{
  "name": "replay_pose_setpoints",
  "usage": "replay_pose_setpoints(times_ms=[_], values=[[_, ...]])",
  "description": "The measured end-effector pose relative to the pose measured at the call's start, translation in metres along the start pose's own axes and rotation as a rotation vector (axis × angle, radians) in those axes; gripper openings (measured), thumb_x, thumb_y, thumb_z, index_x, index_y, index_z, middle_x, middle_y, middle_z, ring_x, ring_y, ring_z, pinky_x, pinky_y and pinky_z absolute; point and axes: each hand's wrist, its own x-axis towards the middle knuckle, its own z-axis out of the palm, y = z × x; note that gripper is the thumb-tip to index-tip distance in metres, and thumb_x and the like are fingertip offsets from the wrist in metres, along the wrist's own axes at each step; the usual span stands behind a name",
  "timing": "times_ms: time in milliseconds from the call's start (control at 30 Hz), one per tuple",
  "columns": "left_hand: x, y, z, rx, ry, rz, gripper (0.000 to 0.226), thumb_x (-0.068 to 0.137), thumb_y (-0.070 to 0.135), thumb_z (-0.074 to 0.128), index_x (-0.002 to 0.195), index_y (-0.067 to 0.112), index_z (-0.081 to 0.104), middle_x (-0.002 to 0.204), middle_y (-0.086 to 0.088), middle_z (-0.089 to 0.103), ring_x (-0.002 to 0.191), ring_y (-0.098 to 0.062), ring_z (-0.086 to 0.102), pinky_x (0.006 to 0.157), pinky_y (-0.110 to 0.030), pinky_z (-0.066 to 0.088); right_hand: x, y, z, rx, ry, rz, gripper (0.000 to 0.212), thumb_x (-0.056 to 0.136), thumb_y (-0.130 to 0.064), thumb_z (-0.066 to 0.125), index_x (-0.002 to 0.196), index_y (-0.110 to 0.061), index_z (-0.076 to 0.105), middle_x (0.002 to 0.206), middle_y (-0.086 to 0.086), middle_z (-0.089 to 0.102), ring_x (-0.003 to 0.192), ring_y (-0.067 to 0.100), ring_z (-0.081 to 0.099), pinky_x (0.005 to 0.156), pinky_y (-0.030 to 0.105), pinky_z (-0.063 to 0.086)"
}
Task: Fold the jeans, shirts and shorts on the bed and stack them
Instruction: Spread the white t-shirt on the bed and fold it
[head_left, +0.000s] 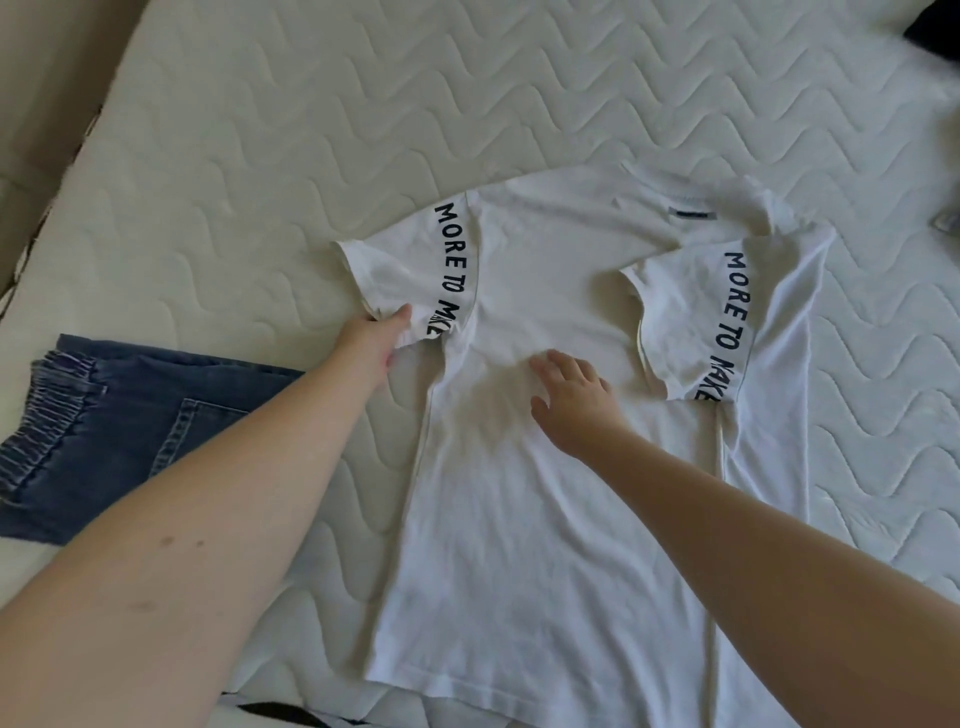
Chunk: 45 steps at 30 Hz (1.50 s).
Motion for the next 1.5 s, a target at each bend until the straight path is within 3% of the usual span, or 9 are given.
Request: replay_pose_setpoints(times_ms=[200,333,433,600,767,1000,1133,1267,1500], values=[[-0.033,0.026,0.028,0.162,-0.005,0.451,0.025,0.083,0.006,0.057,0.103,0.02,0.058,0.085,0.006,0.062,0.075,-0.014,0.056,0.064,-0.02,0.044,0.029,-0.014,-0.032,0.207,0.035,0.073,0.042,0.1,-0.036,0.042,0.137,-0.02,0.051,0.134,0.008,0.055,0.12,0.029,0.052,0.095,0.034,0.04],[-0.074,0.036,0.063,0.348,-0.235,0.607,0.065,0.09,0.013,0.06,0.148,0.03,0.037,0.091,0.003,0.061,0.071,-0.005,0.057,0.063,-0.018,0.05,0.042,-0.036,-0.08,0.833,0.172,0.107,0.045,0.098,-0.051,0.042,0.134,-0.026,0.054,0.126,-0.001,0.063,0.115,0.019,0.06,0.1,0.031,0.042],[-0.09,0.035,0.085,0.592,-0.332,0.727,0.066,0.09,0.011,0.057,0.149,0.034,0.034,0.081,0.006,0.057,0.07,-0.009,0.054,0.06,-0.014,0.04,0.047,-0.044,-0.105,1.17,0.132,0.135,0.061,0.087,-0.065,0.047,0.137,-0.032,0.049,0.134,-0.006,0.057,0.123,0.013,0.053,0.106,0.04,0.042],[-0.111,0.025,0.114,0.741,-0.439,0.777,0.056,0.087,0.002,0.048,0.138,0.025,0.045,0.068,0.015,0.047,0.078,-0.021,0.06,0.064,-0.022,0.037,0.056,-0.025,-0.122,1.056,0.137,0.401,0.066,0.086,-0.046,0.067,0.143,-0.021,0.044,0.118,-0.005,0.059,0.105,0.015,0.058,0.089,0.033,0.048],[-0.126,0.016,0.14,0.775,-0.457,0.887,0.066,0.086,0.001,0.052,0.146,0.025,0.041,0.093,-0.009,0.064,0.089,-0.027,0.06,0.07,-0.02,0.037,0.059,0.004,-0.128,1.032,0.199,0.482,0.016,0.089,-0.013,0.056,0.082,-0.02,0.069,0.091,0.008,0.071,0.084,0.026,0.067,0.084,0.042,0.056],[-0.142,0.003,0.171,0.774,-0.415,0.892,0.066,0.088,0.004,0.053,0.148,0.028,0.038,0.102,-0.009,0.054,0.088,-0.026,0.056,0.082,-0.039,0.048,0.054,0.06,-0.132,1.297,0.262,0.518,0.017,0.099,-0.017,0.054,0.111,-0.018,0.066,0.09,0.002,0.068,0.075,0.018,0.066,0.061,0.026,0.056],[-0.142,-0.01,0.179,0.727,-0.562,0.848,0.047,0.091,0.009,0.058,0.137,0.017,0.053,0.11,-0.003,0.057,0.09,-0.017,0.057,0.087,-0.035,0.05,0.05,0.09,-0.12,1.081,0.314,0.65,0.04,0.1,-0.023,0.046,0.14,-0.019,0.047,0.102,-0.002,0.061,0.083,0.014,0.058,0.067,0.024,0.048],[-0.132,-0.031,0.16,0.697,-0.484,0.814,0.033,0.091,0.012,0.061,0.124,0.017,0.062,0.111,0.002,0.056,0.089,-0.009,0.057,0.081,-0.017,0.047,0.051,0.093,-0.098,0.553,0.256,0.394,0.058,0.093,-0.04,0.06,0.144,-0.019,0.041,0.138,0.005,0.049,0.122,0.024,0.05,0.101,0.04,0.043],[-0.114,-0.055,0.129,1.012,-0.285,0.802,0.038,0.087,0.018,0.062,0.124,0.021,0.059,0.119,-0.002,0.054,0.11,-0.023,0.053,0.095,-0.036,0.043,0.056,0.085,-0.064,-0.045,0.251,0.179,0.044,0.091,-0.025,0.055,0.133,-0.017,0.049,0.133,0.007,0.046,0.12,0.031,0.043,0.101,0.04,0.03]])
